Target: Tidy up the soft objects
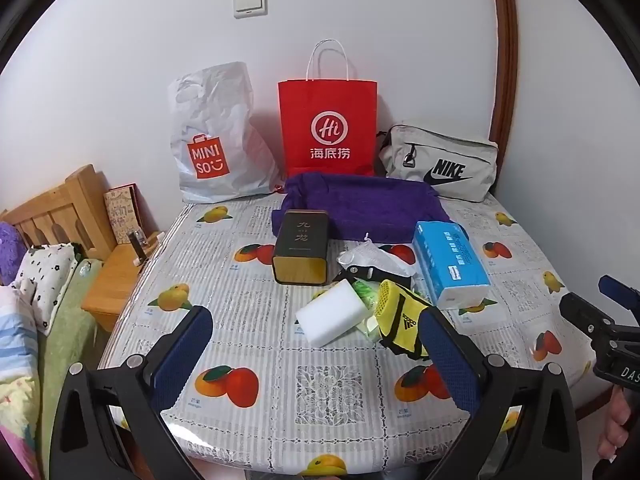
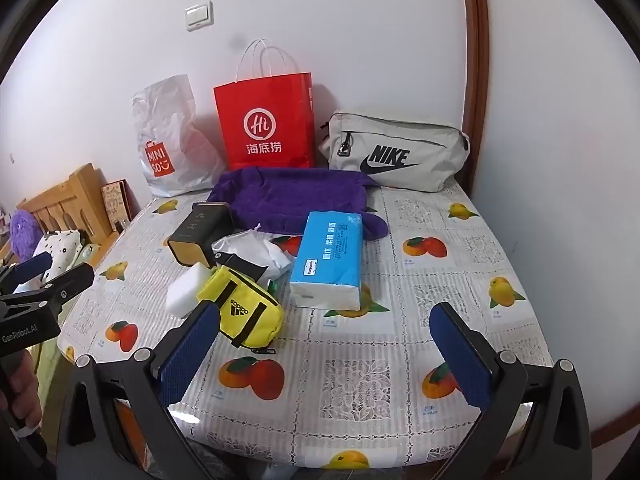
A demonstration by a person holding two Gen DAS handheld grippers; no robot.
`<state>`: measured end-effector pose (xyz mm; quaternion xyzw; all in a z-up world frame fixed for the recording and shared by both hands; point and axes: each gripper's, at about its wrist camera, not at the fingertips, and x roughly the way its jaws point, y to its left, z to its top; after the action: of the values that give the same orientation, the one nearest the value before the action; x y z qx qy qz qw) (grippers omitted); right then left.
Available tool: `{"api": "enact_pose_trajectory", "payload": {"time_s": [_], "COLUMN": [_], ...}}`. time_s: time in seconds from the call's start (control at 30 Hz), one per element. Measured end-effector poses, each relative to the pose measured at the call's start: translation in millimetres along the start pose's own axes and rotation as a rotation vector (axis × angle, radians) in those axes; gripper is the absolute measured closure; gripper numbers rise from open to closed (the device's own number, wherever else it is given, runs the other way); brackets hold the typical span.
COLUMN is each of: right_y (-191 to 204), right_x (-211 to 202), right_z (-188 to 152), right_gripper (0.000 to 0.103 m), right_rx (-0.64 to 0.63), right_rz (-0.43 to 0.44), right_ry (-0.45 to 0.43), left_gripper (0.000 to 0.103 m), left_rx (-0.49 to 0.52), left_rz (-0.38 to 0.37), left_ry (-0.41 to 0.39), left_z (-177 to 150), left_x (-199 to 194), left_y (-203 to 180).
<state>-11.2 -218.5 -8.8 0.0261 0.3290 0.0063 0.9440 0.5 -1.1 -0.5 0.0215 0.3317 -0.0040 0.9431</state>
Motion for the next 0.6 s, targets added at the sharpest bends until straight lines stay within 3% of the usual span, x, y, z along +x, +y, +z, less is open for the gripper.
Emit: {"api": "enact_pose_trajectory", "payload": {"time_s": [0.6], "right_y": [4.1], "right_x": [-6.3], "right_z": [-0.2], "right_gripper": [0.0], "right_rx": [-0.01], "right_rz": [0.009], "right_ry": [-0.016], "left_gripper": [0.0], "left_rx": [-0.007], "left_rz": [-0.014], "left_ry": [-0.014], "left_z": [0.2], "left_x": [-2.8], "left_y": [0.0]}}
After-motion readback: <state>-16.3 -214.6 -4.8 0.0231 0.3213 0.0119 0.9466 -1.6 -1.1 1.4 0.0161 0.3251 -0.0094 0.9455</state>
